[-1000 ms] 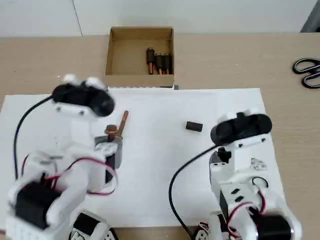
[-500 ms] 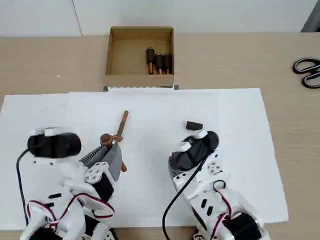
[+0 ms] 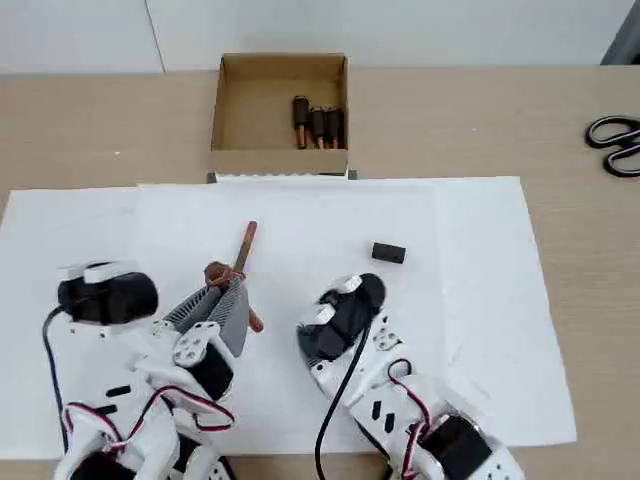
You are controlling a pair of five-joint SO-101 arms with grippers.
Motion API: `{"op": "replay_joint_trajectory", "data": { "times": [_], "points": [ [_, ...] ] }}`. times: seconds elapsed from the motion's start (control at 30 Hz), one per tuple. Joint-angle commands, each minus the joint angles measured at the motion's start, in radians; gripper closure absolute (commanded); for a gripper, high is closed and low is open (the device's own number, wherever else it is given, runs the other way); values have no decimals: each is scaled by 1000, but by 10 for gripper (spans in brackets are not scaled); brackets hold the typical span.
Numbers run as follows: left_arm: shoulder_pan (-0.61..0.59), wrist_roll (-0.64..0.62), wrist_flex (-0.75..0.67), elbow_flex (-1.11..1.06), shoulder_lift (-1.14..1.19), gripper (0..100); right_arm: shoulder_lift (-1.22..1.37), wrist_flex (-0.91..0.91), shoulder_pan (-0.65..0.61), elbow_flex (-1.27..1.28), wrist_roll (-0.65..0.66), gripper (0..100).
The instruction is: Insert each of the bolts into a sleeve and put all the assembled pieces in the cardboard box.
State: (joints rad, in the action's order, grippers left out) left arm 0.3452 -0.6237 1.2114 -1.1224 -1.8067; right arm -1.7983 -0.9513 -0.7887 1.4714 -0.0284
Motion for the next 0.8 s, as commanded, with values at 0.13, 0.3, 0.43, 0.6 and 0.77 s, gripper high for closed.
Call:
{"op": "replay_joint_trajectory", "data": {
  "times": [0.13, 0.3, 0.43, 0.6, 0.77],
  "points": [
    [8, -5, -176, -101, -9, 993, -15, 255, -91, 110, 72, 995],
    [8, -5, -209, -107, -9, 993, -15, 314, -94, 123, 84, 995],
    [9, -6, -206, -107, -9, 993, -15, 315, -94, 118, 81, 995],
    [52, -6, -201, -116, -9, 993, -15, 317, -94, 117, 81, 995],
    [109, -8, -203, -180, -9, 993, -16, 317, -94, 104, 83, 995]
  ]
}}
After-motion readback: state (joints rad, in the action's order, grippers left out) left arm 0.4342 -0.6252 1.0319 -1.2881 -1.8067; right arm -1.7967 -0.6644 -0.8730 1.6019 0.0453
